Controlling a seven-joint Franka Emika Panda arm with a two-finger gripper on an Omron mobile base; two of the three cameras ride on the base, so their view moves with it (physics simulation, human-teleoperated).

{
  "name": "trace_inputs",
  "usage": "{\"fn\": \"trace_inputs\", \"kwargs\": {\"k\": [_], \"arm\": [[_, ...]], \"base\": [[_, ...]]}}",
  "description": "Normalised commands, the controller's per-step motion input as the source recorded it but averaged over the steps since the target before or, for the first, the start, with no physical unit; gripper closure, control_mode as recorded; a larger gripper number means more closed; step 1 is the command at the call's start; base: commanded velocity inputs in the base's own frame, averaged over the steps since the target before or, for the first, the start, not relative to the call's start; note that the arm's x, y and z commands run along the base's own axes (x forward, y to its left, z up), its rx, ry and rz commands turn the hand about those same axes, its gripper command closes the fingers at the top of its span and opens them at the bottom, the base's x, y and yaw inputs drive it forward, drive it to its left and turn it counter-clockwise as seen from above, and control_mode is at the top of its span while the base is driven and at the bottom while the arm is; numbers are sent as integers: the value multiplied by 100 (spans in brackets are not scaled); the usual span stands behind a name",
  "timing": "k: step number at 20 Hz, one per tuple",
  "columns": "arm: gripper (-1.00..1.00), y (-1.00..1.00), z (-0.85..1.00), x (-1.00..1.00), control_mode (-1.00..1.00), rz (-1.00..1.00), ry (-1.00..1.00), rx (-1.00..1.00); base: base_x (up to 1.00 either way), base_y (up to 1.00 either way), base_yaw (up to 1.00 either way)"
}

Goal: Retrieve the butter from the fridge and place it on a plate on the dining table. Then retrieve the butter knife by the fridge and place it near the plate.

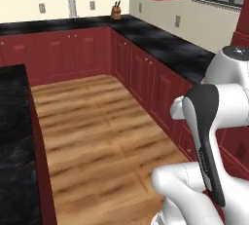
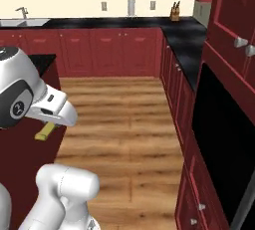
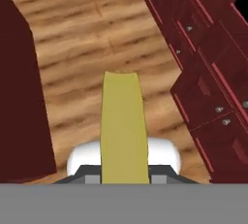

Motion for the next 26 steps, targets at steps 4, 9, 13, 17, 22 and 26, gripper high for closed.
{"fn": "trace_inputs", "kwargs": {"k": [4, 9, 13, 17, 22, 26], "arm": [[100, 0, 0, 0, 100, 0, 0, 0], [100, 0, 0, 0, 100, 0, 0, 0], [100, 0, 0, 0, 100, 0, 0, 0], [100, 0, 0, 0, 100, 0, 0, 0], [100, 0, 0, 0, 100, 0, 0, 0], [100, 0, 0, 0, 100, 0, 0, 0]], "base": [[0, 10, 57], [-27, 43, 42], [-38, 83, 3], [-3, 89, 8], [-3, 98, 10], [0, 92, 6]]}}
